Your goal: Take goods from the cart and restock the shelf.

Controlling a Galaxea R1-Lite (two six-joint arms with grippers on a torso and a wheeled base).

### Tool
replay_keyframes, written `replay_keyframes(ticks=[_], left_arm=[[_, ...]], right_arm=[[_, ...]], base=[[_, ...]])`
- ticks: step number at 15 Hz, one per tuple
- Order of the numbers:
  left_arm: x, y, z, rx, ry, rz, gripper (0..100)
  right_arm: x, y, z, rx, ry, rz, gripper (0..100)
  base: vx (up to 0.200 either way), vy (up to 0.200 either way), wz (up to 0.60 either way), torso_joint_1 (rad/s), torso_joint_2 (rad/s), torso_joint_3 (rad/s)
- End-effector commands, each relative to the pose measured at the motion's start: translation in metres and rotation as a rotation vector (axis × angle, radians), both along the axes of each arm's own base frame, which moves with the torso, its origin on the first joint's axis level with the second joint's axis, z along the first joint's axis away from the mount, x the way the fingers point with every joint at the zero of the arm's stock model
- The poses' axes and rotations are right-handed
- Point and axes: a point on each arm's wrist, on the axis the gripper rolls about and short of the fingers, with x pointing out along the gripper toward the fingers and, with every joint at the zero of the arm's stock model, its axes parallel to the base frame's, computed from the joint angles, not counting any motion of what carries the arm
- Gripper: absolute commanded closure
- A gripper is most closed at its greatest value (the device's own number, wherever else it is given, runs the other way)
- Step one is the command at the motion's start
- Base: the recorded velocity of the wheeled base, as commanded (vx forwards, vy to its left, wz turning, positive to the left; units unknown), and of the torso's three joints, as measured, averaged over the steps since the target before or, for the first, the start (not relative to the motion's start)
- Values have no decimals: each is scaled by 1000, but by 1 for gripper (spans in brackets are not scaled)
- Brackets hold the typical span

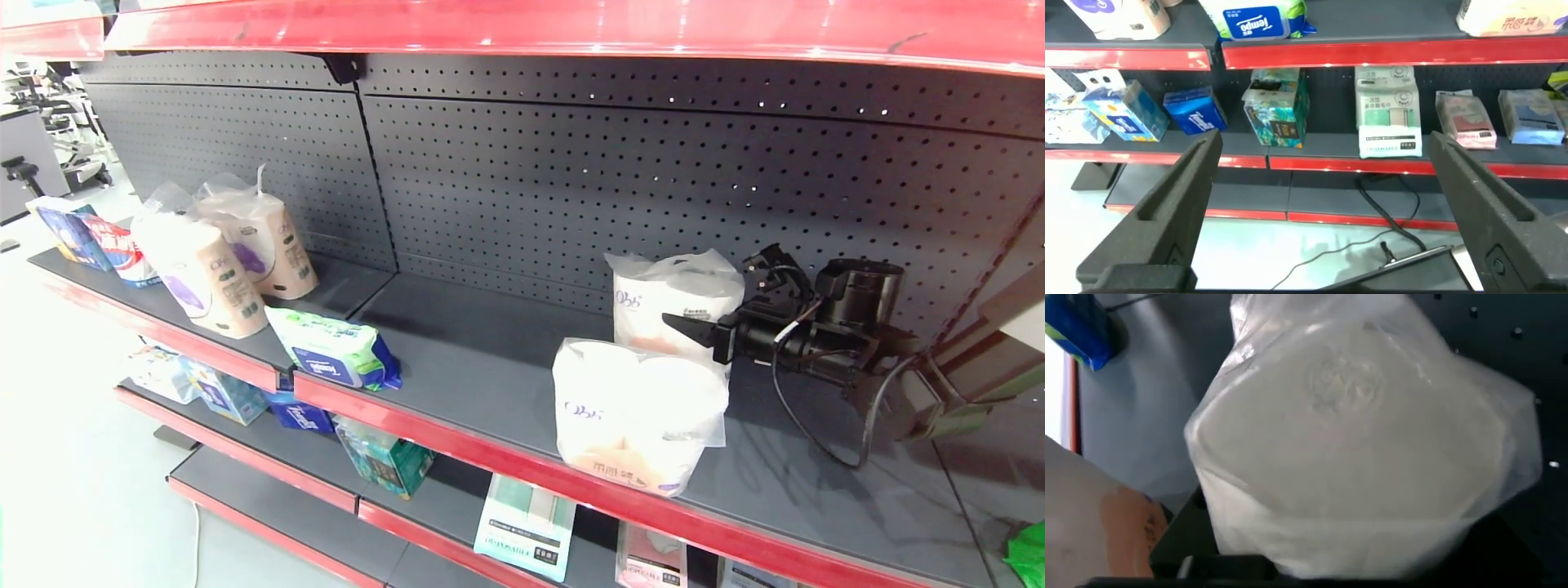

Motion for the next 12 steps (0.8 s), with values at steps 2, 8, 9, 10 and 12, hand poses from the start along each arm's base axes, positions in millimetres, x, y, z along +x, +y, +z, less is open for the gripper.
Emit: replay_keyframes(ticks=[2, 8, 9, 10, 12], left_arm=[[0, 0, 1, 0, -2, 1, 0], [8, -1, 6, 0, 0, -1, 0], [9, -2, 6, -1, -2, -2, 0], [10, -2, 7, -1, -2, -4, 0], [10, -2, 7, -2, -3, -4, 0]], right_arm=[[-5, -9, -3, -26, 4, -13, 100], [-13, -21, -13, -75, -12, 73, 100], [-14, -21, -15, -87, -20, 90, 100], [-14, -21, -15, -95, -30, 103, 100], [-17, -21, -15, -101, -36, 121, 100]], base=[[0, 0, 0, 0, 0, 0], [0, 0, 0, 0, 0, 0], [0, 0, 0, 0, 0, 0], [0, 0, 0, 0, 0, 0], [0, 0, 0, 0, 0, 0]])
